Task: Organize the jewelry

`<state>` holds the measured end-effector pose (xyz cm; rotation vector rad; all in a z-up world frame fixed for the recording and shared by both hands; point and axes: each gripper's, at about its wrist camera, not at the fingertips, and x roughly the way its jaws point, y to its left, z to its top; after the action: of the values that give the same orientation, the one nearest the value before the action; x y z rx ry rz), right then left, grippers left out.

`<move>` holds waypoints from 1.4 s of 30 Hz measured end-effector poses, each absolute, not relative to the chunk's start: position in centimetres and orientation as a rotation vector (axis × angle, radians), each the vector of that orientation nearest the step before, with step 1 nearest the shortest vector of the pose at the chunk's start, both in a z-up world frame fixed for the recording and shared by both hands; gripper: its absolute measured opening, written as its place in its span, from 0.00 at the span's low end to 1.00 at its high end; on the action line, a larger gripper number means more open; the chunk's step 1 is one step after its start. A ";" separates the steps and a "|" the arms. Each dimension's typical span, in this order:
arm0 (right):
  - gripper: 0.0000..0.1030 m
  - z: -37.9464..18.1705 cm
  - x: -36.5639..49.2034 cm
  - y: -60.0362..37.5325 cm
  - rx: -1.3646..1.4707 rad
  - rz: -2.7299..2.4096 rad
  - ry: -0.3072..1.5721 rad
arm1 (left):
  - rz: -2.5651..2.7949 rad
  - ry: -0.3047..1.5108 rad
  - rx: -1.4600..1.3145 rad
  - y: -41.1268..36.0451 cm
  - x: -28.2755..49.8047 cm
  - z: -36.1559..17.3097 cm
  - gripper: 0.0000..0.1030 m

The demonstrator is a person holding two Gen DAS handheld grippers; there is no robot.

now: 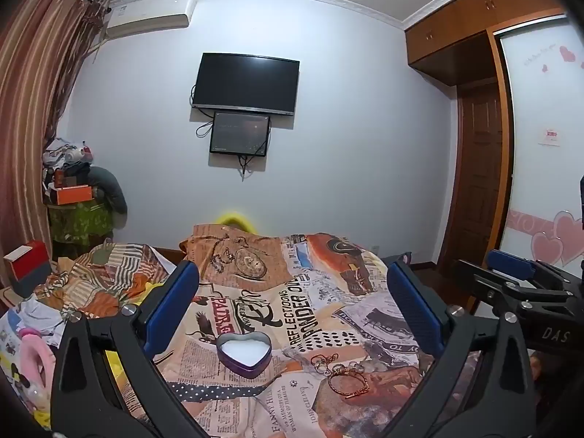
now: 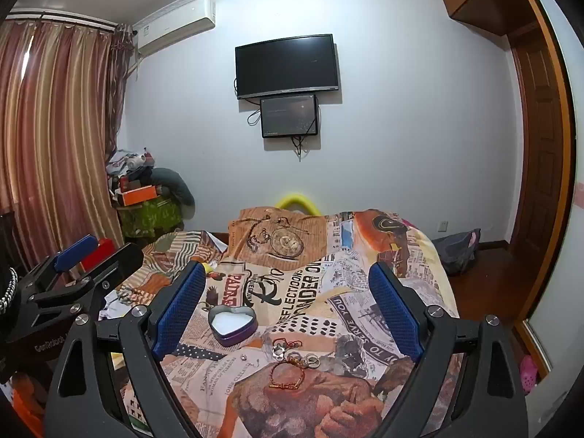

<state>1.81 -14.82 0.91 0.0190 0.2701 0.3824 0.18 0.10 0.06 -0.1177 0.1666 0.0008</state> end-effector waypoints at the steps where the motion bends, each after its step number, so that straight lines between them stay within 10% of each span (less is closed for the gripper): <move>1: 0.87 0.9 1.8 -14.8 0.018 0.382 0.275 | 0.003 0.141 -0.110 0.0 -0.3 0.1 1.00; 42: 0.87 1.0 1.6 -15.0 0.017 0.388 0.291 | 0.022 0.183 -0.106 -0.2 0.2 -0.2 1.00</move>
<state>1.58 -14.99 1.03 0.0168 0.2908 0.3875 0.22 -0.23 -0.18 -0.1061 0.1833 0.0221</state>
